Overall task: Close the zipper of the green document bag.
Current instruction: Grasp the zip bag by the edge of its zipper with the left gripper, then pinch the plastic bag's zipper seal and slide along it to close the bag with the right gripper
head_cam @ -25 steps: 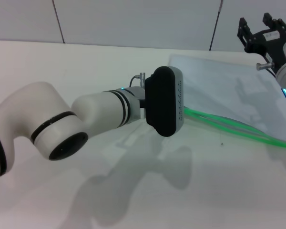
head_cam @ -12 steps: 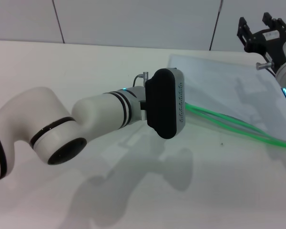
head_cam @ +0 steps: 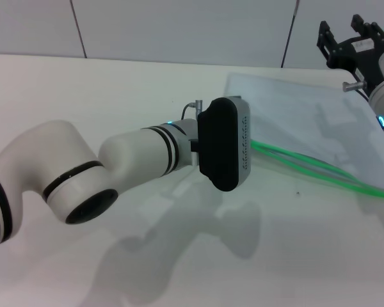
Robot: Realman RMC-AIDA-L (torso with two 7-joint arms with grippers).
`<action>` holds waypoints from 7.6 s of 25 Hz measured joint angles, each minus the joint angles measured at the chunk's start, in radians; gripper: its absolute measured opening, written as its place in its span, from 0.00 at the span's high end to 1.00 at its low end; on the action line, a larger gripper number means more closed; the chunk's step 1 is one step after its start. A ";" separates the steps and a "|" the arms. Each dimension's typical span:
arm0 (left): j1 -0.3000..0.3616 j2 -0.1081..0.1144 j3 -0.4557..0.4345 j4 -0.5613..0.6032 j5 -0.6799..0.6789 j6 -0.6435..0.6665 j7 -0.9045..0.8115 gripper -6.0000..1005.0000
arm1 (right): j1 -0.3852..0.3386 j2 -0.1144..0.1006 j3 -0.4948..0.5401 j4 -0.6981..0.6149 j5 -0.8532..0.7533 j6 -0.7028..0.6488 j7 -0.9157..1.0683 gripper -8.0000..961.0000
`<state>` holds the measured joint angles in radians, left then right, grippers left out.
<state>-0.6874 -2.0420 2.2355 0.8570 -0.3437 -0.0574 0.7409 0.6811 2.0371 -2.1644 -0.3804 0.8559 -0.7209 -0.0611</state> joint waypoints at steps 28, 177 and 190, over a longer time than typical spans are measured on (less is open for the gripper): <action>-0.029 -0.002 0.025 -0.079 -0.052 0.081 -0.011 0.74 | 0.002 0.002 0.000 -0.001 0.000 0.000 0.000 0.36; 0.151 0.036 -0.010 0.146 -0.104 0.120 0.052 0.87 | -0.181 -0.018 0.541 -0.380 -2.084 -0.042 0.741 0.79; 0.147 0.036 -0.011 0.144 -0.104 0.120 0.052 0.86 | -0.178 -0.016 0.536 -0.377 -2.083 -0.040 0.741 0.84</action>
<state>-0.5402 -2.0064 2.2242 1.0007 -0.4479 0.0628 0.7931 0.5035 2.0216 -1.6281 -0.7574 -1.2271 -0.7606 0.6794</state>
